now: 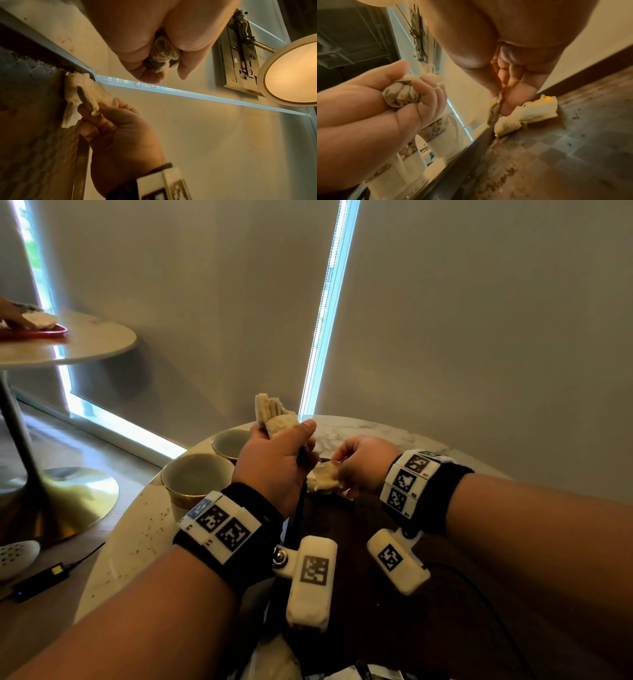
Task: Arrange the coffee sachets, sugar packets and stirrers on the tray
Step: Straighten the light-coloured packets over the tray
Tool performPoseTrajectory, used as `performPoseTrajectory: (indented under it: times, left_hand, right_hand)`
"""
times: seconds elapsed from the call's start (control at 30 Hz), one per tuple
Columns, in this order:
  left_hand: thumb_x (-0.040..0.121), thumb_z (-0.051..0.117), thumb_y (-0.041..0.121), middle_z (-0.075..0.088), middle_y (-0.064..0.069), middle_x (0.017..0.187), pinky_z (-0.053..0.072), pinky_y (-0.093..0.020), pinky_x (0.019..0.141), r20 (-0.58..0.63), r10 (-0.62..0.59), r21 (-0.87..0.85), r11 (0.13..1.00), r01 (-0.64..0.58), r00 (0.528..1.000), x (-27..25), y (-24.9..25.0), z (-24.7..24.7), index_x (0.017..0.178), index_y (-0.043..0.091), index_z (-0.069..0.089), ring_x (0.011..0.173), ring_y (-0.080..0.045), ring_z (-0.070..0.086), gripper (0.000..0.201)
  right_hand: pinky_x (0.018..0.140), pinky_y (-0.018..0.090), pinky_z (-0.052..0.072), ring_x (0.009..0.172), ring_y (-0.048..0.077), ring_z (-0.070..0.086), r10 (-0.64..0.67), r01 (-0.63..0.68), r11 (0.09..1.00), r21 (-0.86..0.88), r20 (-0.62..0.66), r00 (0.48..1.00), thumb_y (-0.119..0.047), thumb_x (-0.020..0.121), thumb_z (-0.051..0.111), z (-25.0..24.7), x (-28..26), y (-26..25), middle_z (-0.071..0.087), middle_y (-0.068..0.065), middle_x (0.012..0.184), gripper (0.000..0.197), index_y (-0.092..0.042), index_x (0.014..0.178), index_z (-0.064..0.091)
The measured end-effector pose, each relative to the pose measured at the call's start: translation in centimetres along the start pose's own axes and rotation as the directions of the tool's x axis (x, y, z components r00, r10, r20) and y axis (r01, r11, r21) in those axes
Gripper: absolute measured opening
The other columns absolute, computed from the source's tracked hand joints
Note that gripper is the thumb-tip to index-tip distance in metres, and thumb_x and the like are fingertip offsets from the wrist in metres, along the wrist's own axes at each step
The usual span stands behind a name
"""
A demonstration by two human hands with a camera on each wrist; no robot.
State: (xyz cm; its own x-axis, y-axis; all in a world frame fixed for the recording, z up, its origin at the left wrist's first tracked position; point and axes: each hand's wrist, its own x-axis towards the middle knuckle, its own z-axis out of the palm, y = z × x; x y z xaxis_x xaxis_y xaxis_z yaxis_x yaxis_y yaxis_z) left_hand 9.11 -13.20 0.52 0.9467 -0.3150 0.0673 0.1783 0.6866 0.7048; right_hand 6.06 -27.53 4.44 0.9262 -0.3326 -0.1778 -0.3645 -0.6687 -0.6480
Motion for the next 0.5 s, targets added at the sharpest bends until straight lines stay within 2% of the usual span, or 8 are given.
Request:
performPoseTrajectory:
  times: [0.1,0.2,0.27,0.33,0.37,0.43,0.5]
  left_hand:
    - [0.093,0.068,0.007,0.063,-0.004,0.090,0.055,-0.029,0.065,-0.006,-0.011,0.008,1.000,0.011,1.000,0.1,-0.1,-0.1,0.116,0.020,0.057,0.073,-0.014,0.065,0.029]
    - [0.093,0.068,0.008,0.064,-0.004,0.089,0.055,-0.030,0.067,-0.012,-0.019,0.008,1.000,0.019,1.000,0.0,0.0,0.0,0.113,0.022,0.058,0.073,-0.014,0.065,0.026]
    - [0.093,0.068,0.008,0.065,-0.004,0.087,0.055,-0.030,0.067,-0.011,-0.019,0.002,1.000,0.019,1.000,-0.1,0.1,0.0,0.113,0.021,0.059,0.071,-0.013,0.065,0.026]
    - [0.093,0.068,0.008,0.065,-0.004,0.086,0.055,-0.031,0.068,-0.014,-0.020,0.001,1.000,0.020,1.000,-0.1,0.1,0.1,0.114,0.020,0.059,0.071,-0.014,0.066,0.026]
    - [0.093,0.068,0.008,0.065,-0.004,0.087,0.055,-0.031,0.068,-0.018,-0.023,0.002,1.000,0.023,1.000,-0.2,0.1,0.1,0.114,0.020,0.059,0.071,-0.014,0.065,0.026]
    - [0.092,0.070,0.010,0.064,-0.005,0.089,0.056,-0.030,0.065,-0.025,-0.031,-0.002,1.000,0.031,0.999,-0.3,0.2,0.2,0.116,0.021,0.058,0.072,-0.014,0.065,0.028]
    - [0.089,0.073,0.013,0.063,-0.006,0.094,0.056,-0.029,0.063,-0.026,-0.045,0.004,0.999,0.045,0.999,-0.5,0.3,0.3,0.123,0.020,0.056,0.076,-0.015,0.064,0.038]
  right_hand:
    - [0.046,0.026,0.057,0.058,0.018,0.066,0.030,-0.031,0.999,0.017,0.061,0.998,0.004,0.090,0.066,0.2,1.0,-0.4,0.067,0.009,0.079,0.016,-0.012,0.093,0.063]
    - [0.038,0.023,0.051,0.046,0.014,0.064,0.022,-0.025,0.999,0.031,0.087,0.996,0.004,0.090,0.065,0.4,1.7,-0.3,0.065,0.007,0.072,0.017,-0.013,0.087,0.062]
    - [0.045,0.025,0.054,0.049,0.013,0.065,-0.004,0.006,1.000,-0.021,0.090,0.996,0.001,0.090,0.065,1.0,2.2,0.1,0.065,0.003,0.070,0.021,-0.018,0.082,0.062]
    - [0.058,0.024,0.054,0.065,0.013,0.063,-0.055,0.058,0.989,-0.137,0.023,0.998,-0.006,0.086,0.068,1.5,2.4,0.4,0.064,-0.004,0.074,0.025,-0.028,0.076,0.060]
    - [0.060,0.021,0.051,0.068,0.011,0.061,-0.069,0.067,0.984,-0.167,-0.004,0.998,-0.009,0.085,0.069,1.6,2.4,0.4,0.062,-0.006,0.076,0.026,-0.030,0.074,0.059]
    - [0.054,0.017,0.046,0.064,0.006,0.057,-0.066,0.060,0.981,-0.184,-0.024,0.998,-0.011,0.085,0.069,1.7,2.2,0.4,0.062,-0.007,0.078,0.025,-0.030,0.074,0.057]
    - [0.048,0.016,0.045,0.060,0.006,0.059,-0.037,0.033,0.988,-0.153,-0.026,0.999,-0.008,0.085,0.068,1.5,2.2,0.6,0.064,-0.004,0.078,0.023,-0.027,0.077,0.057]
